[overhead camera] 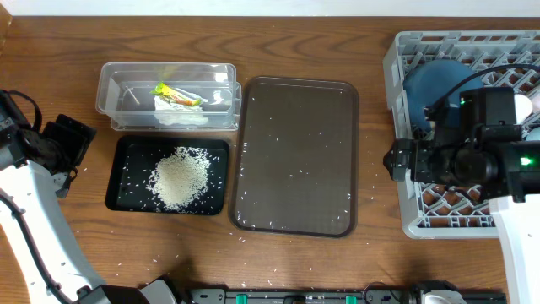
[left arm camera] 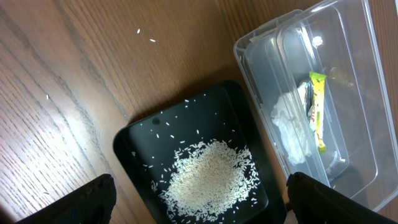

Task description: Sort waste into correct bins and load items into the dishwasher rack

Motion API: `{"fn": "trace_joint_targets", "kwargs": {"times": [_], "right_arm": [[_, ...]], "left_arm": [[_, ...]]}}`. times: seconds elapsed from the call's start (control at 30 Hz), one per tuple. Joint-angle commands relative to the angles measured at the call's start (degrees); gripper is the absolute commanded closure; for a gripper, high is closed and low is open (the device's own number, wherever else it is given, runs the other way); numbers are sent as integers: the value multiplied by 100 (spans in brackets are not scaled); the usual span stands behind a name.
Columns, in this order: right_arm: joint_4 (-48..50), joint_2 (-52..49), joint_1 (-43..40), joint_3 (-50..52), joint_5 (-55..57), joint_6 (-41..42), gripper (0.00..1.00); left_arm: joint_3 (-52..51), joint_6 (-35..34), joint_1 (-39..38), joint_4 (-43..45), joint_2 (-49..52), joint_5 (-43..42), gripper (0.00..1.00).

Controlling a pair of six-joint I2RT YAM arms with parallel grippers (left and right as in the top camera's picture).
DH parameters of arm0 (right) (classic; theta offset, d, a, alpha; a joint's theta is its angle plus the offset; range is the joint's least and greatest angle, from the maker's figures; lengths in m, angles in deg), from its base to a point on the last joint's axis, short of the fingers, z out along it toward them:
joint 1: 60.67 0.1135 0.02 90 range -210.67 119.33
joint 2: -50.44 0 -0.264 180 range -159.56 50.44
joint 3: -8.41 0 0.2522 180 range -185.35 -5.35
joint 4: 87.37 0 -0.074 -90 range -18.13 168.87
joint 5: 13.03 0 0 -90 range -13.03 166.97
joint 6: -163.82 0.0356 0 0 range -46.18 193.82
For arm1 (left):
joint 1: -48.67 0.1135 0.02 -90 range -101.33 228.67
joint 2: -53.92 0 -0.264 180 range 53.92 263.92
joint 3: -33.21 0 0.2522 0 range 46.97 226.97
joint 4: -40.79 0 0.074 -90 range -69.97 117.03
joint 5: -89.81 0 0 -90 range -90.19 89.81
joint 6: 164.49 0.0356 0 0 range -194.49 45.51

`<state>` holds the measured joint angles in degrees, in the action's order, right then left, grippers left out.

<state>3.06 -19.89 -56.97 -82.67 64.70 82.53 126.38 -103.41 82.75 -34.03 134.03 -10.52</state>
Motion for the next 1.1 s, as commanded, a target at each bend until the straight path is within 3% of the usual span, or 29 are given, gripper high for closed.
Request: {"fn": "trace_joint_targets", "kwargs": {"times": [0.0, 0.2, 0.4, 0.7, 1.07], "right_arm": [[372, 114, 87, 439, 46, -330, 1], [2524, 1016, 76, 2037, -44, -667, 1], [4710, 2601, 22, 4122, -299, -968, 1], [6791, 4557, 7, 6395, -295, -1268, 1], [8098, 5794, -227, 7626, -269, -1261, 1]], "left_arm": [[72, -33, 28, 4, -37, 13, 9], [72, -31, 28, 4, -37, 13, 9], [72, -33, 28, 4, -37, 13, 9], [72, -31, 28, 4, -37, 13, 9], [72, -33, 28, 4, -37, 13, 9]]}}
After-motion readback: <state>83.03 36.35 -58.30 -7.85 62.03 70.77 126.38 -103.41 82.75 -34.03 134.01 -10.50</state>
